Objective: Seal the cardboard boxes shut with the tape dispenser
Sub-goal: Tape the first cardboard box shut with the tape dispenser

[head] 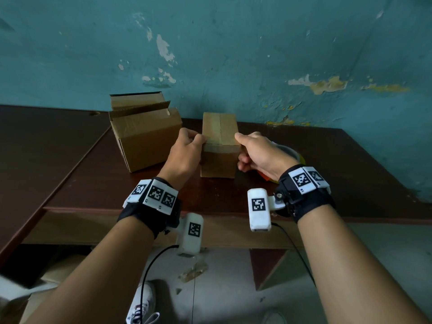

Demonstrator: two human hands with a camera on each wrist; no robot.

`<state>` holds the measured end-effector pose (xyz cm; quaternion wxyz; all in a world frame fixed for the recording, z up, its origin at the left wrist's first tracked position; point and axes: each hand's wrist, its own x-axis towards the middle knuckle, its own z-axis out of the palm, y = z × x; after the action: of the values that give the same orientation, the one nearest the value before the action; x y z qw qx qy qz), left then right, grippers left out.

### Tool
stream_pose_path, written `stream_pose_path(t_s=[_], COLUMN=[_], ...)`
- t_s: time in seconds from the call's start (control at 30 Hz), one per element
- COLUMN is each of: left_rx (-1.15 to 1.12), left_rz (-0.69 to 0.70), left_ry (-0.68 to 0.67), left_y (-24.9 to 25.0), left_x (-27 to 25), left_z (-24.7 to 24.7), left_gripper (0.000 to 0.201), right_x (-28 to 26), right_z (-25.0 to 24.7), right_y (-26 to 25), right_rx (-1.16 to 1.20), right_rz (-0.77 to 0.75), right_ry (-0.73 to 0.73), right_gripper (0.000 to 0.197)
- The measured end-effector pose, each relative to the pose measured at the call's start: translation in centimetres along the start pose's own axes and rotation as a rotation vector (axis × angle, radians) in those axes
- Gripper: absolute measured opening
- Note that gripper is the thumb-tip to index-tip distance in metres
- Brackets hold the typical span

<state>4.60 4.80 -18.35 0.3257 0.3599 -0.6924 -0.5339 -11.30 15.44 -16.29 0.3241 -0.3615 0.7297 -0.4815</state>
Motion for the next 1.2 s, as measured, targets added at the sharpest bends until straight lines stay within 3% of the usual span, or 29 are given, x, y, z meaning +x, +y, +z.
stream_pose_path(t_s=[0.13, 0.23, 0.37, 0.43, 0.53, 0.63, 0.8, 1.03, 1.2], left_rx=[-0.01, -0.038, -0.038, -0.042, -0.03, -0.032, -0.094, -0.139, -0.301], left_rz=[-0.019, 0.108, 0.241, 0.26, 0.269, 0.262, 0.257, 0.272, 0.221], left_ry=[-0.056, -0.006, -0.001, -0.061, -0.169, -0.231, -0.275, -0.321, -0.322], left_y=[0.1, 0.1, -0.1, -0.1, 0.0, -0.2, -1.6, -2.7, -3.2], left_x=[-0.5, -0.5, -0.3, -0.4, -0.8, -1.0, 0.0, 0.4, 0.4], left_z=[-0.3, -0.8, -1.7, -2.0, -2.0, -2.3, -3.9, -4.2, -3.8], left_gripper=[0.031, 0.029, 0.03, 0.035, 0.039, 0.045, 0.056, 0.053, 0.05], right_x=[0.0, 0.2, 0.4, 0.3, -0.4, -1.1, -1.7, -1.5, -1.4], right_z=[-0.4, -0.9, -1.6, -2.2, -2.7, -2.5, -2.1, -2.4, -2.0], right_y=[0.1, 0.2, 0.1, 0.3, 0.4, 0.3, 0.3, 1.1, 1.6], right_rx=[-0.053, -0.04, 0.109, 0.111, 0.167, 0.186, 0.17, 0.186, 0.233], right_rz=[0.035, -0.007, -0.09, -0.179, -0.244, -0.248, -0.248, -0.245, -0.269], right_ry=[0.024, 0.137, 0.266, 0.225, 0.058, -0.039, -0.071, -0.095, -0.087], right_gripper=[0.042, 0.045, 0.027, 0.024, 0.048, 0.051, 0.051, 0.047, 0.043])
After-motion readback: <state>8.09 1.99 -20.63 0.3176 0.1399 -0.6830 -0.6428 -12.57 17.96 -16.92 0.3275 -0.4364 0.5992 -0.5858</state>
